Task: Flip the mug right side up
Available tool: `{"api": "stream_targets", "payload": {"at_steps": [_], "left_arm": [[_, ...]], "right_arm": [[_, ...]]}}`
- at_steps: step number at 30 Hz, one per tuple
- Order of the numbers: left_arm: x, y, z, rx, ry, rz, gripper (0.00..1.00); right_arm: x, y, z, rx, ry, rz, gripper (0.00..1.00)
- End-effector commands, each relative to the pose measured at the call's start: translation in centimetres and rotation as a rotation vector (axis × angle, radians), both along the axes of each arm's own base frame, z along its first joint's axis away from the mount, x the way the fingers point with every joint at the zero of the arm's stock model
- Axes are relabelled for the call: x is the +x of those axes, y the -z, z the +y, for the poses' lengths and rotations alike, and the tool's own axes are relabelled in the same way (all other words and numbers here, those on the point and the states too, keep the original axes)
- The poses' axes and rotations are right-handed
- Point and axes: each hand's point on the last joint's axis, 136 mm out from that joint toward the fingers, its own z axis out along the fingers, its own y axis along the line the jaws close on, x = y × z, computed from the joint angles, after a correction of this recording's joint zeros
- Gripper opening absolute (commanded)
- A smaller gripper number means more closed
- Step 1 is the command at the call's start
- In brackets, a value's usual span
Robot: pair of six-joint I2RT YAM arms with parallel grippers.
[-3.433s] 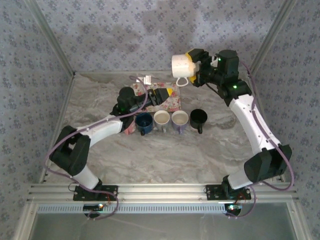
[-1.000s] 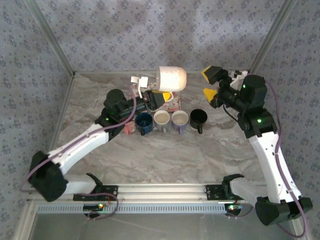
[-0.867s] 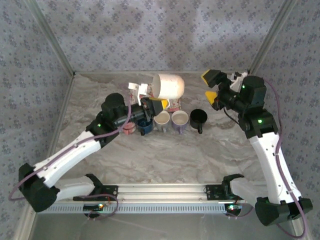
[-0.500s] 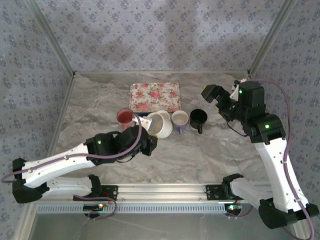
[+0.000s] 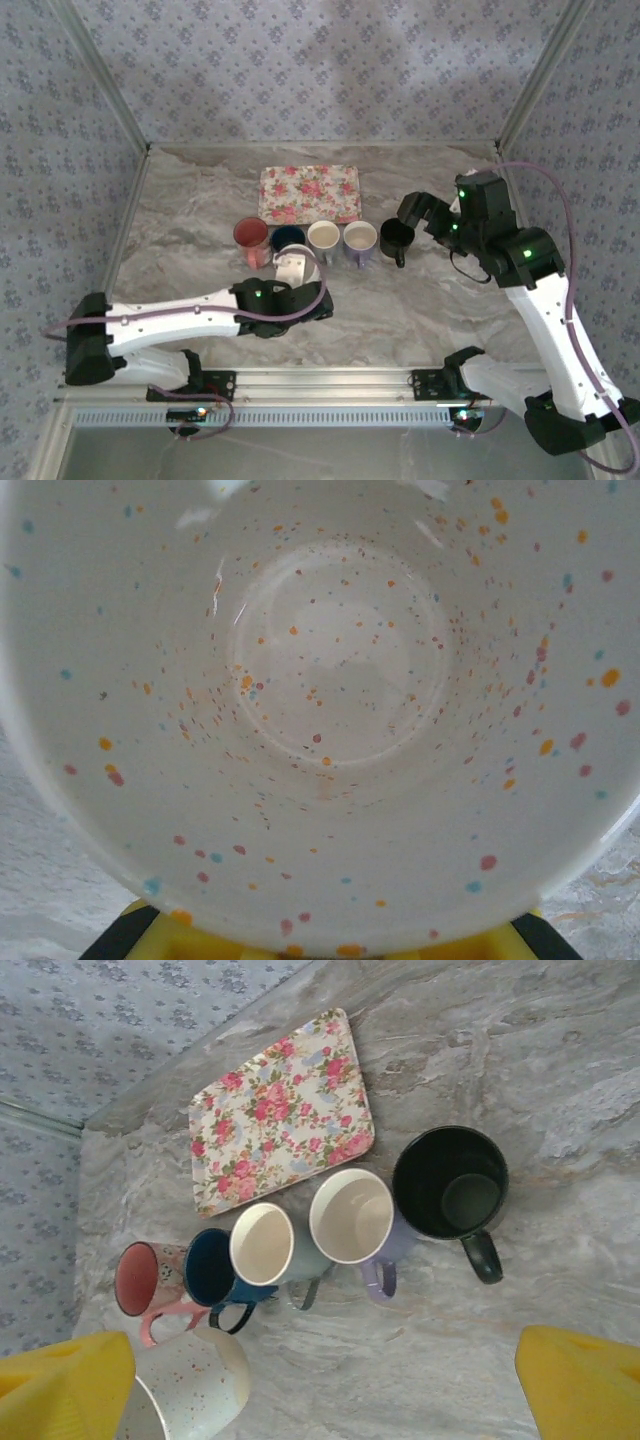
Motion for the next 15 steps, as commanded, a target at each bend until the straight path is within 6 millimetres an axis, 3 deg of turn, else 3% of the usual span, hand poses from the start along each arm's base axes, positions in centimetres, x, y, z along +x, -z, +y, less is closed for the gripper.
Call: {"api": "stream_targets", "payload": {"at_steps": [1,10,15], "left_arm": [[0.8,-1.2,-1.5,-0.122,-0.063,-0.044,0.00],[1.4,2.5,-2.5,-0.051,-0.114,0.040,0.00],[1.6,4.1,-2.0,-0.010,-0.156,0.070,0.00]], "right_arm": [[-1.0,0.7,-1.2,-0.077,0.004,0.008,1.00],[-2.4,1.4,-2.2,-0.156,-0.037,0.004,1.00],[-2.8,1.5,-2.9,-0.199,-0.039,-0.007,1.00]]}}
